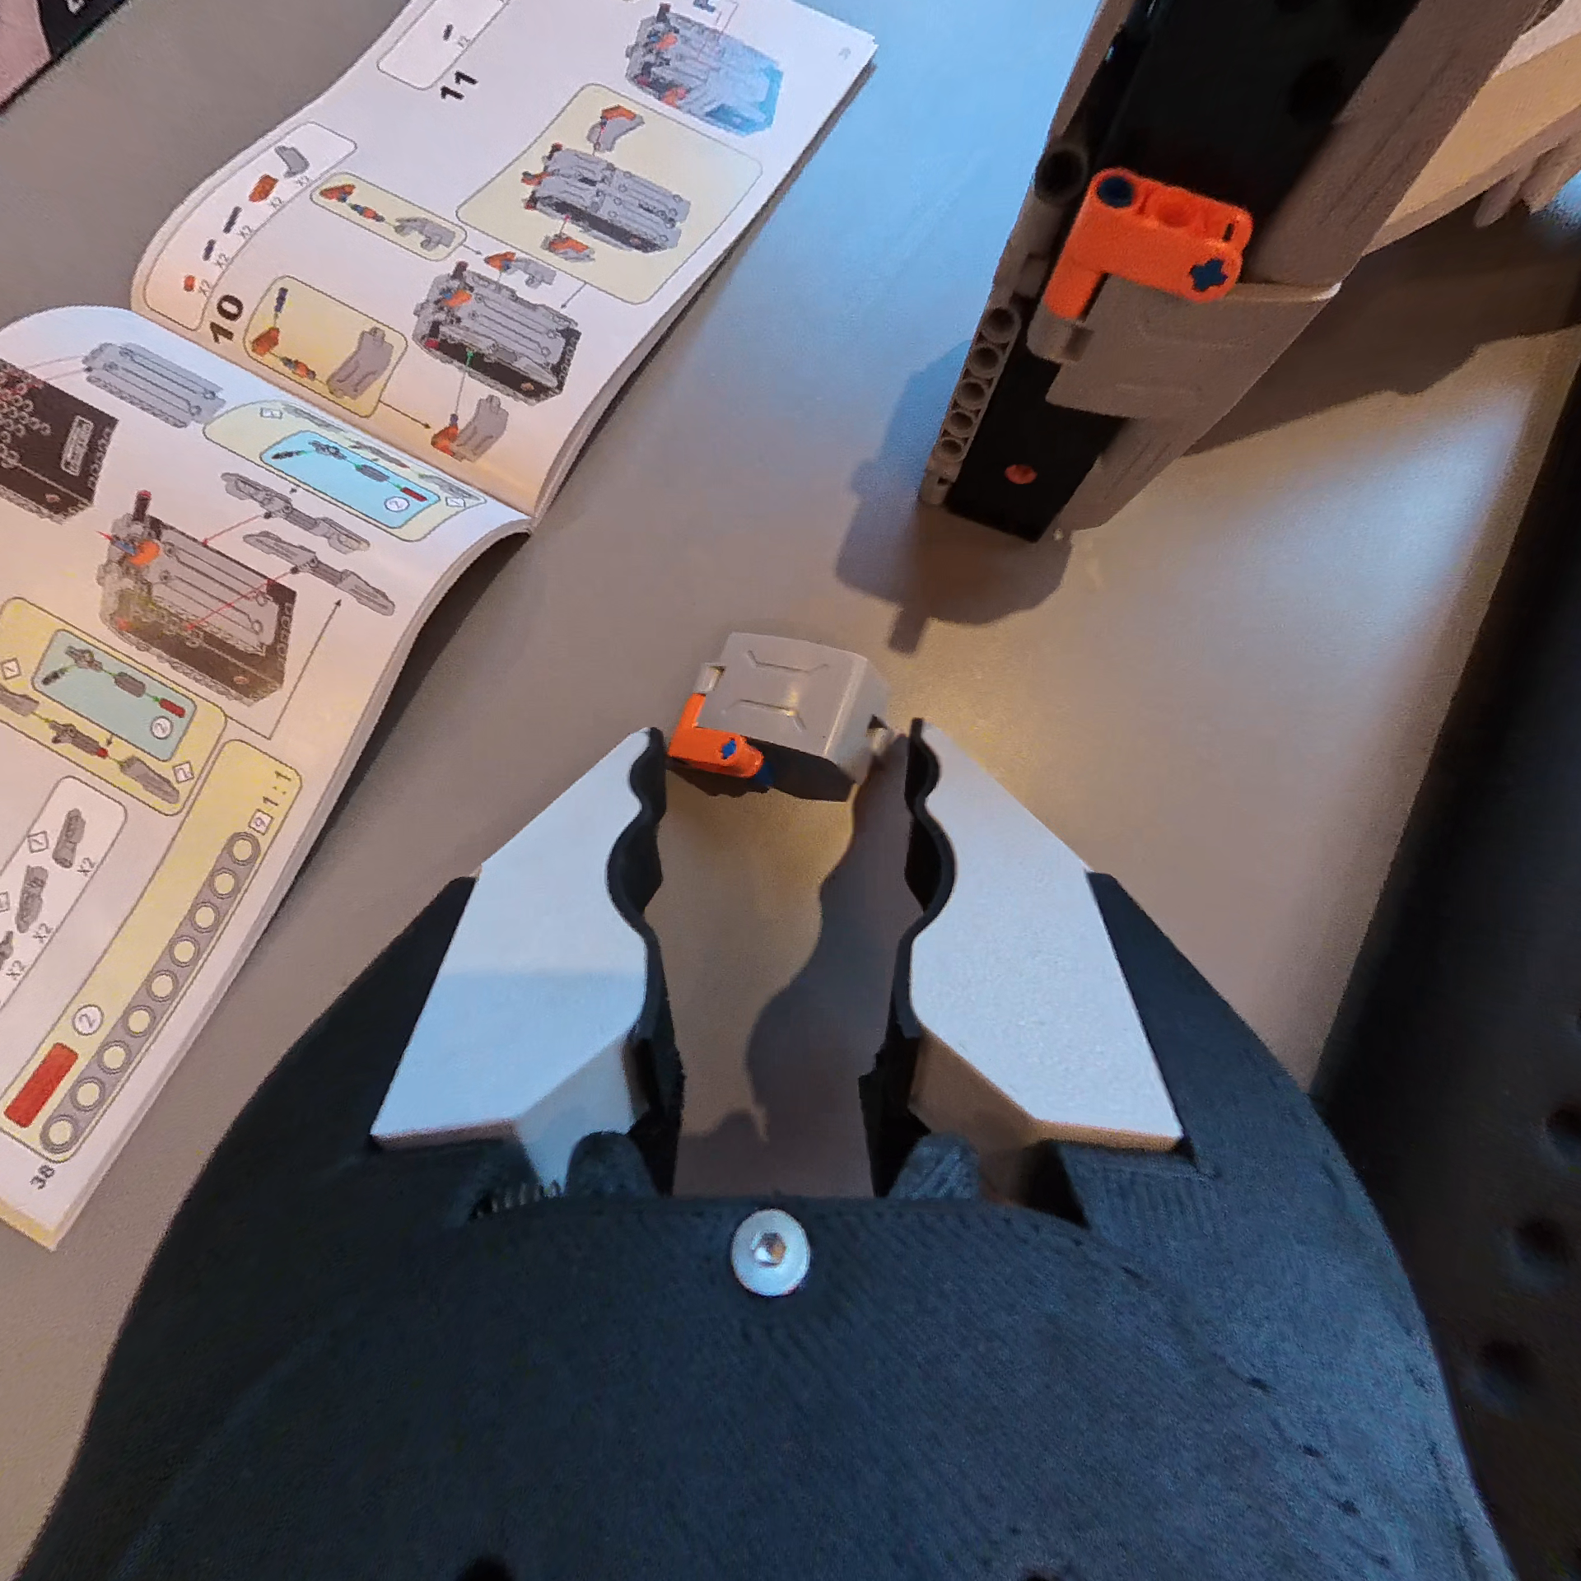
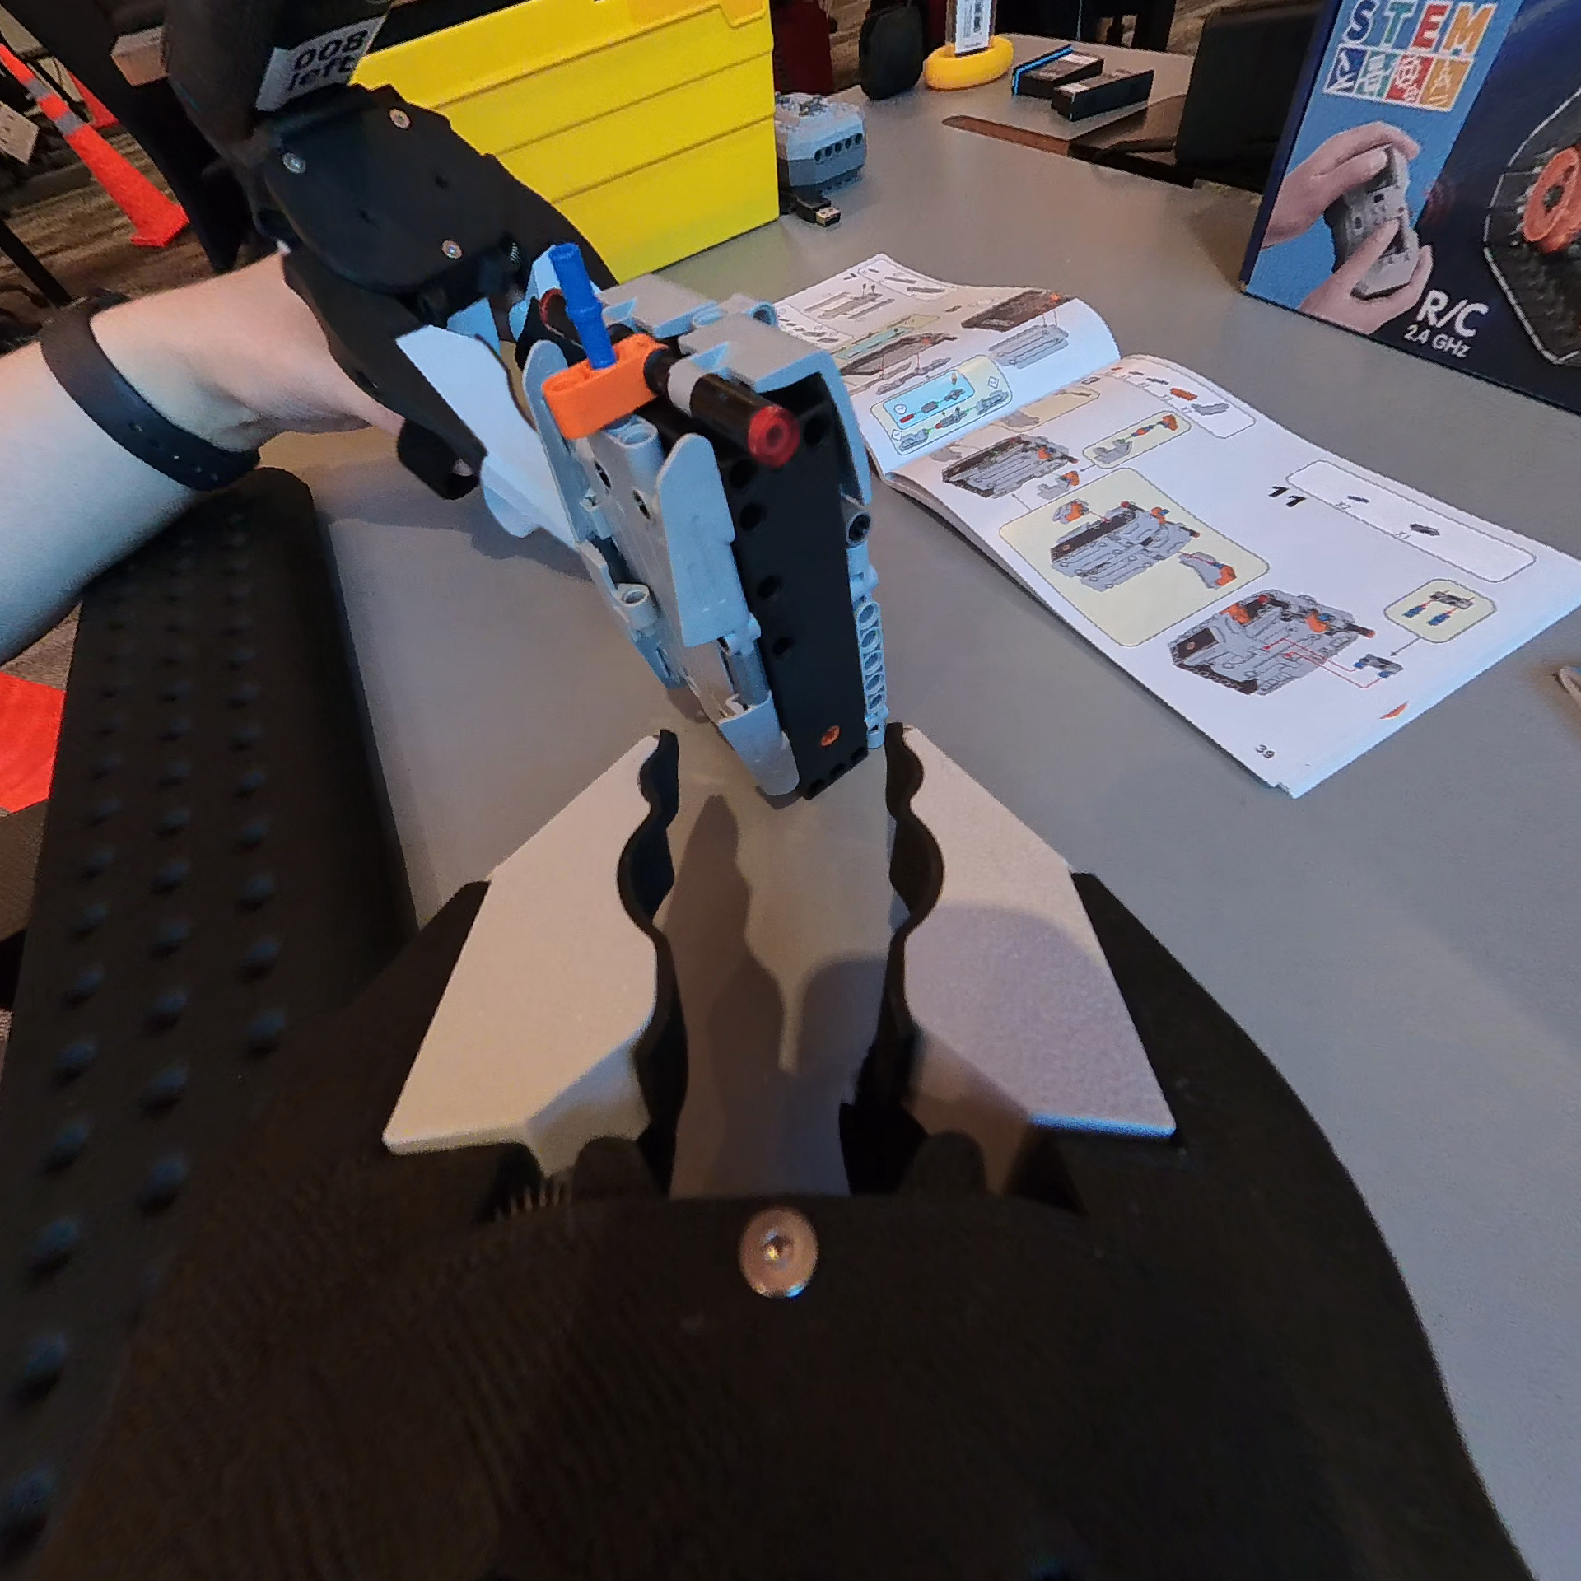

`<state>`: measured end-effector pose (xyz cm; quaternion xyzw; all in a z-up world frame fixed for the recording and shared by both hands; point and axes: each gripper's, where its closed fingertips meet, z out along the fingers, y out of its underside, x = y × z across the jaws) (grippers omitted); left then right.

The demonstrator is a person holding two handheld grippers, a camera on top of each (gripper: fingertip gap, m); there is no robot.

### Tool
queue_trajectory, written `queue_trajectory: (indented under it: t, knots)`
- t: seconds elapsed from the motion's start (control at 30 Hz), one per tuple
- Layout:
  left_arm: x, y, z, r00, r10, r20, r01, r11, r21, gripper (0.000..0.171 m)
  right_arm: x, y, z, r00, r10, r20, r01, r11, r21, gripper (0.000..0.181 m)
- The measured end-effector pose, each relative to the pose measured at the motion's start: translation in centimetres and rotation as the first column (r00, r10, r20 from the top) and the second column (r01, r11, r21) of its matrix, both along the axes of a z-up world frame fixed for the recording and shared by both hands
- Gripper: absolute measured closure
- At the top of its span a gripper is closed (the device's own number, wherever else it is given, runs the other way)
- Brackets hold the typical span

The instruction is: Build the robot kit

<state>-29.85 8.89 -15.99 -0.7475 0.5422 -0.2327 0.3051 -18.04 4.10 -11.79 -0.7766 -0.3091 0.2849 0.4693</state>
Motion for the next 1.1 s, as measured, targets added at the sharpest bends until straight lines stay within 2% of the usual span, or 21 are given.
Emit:
queue_trajectory:
  t: [0.27,0.4,0.5,0.63,0.83,1.1]
  knots:
    - [0.3,-0.3,0.0,0.999,0.009,0.037,-0.010,1.000,0.028,0.121,-0.3,-0.1,-0.3,1.000,0.013,0.019,-0.013,1.000,-0.006,0.133]
    - [0.0,0.0,0.8,0.999,0.022,0.031,-0.025,0.993,0.117,0.121,-0.6,0.0,-0.5,0.999,0.023,0.025,-0.023,1.000,-0.018,0.135]
    - [-0.1,0.1,0.9,0.999,0.027,0.042,-0.032,0.991,0.132,0.121,-1.0,0.1,-0.6,0.999,0.031,0.022,-0.031,0.999,-0.031,0.136]
    - [-0.7,0.0,0.1,0.999,0.021,0.039,-0.024,0.997,0.072,0.121,-1.4,0.2,-0.6,0.999,0.033,0.012,-0.032,0.999,-0.041,0.137]
    - [-1.3,0.4,0.7,0.996,0.047,0.078,-0.052,0.997,0.055,0.121,-2.0,0.3,-0.3,0.999,0.026,-0.039,-0.028,0.998,-0.060,0.137]
    - [-1.2,0.1,0.2,1.000,0.022,0.002,-0.022,0.992,0.123,0.121,-2.1,0.9,-0.5,0.998,-0.008,-0.069,0.001,0.994,-0.109,0.140]
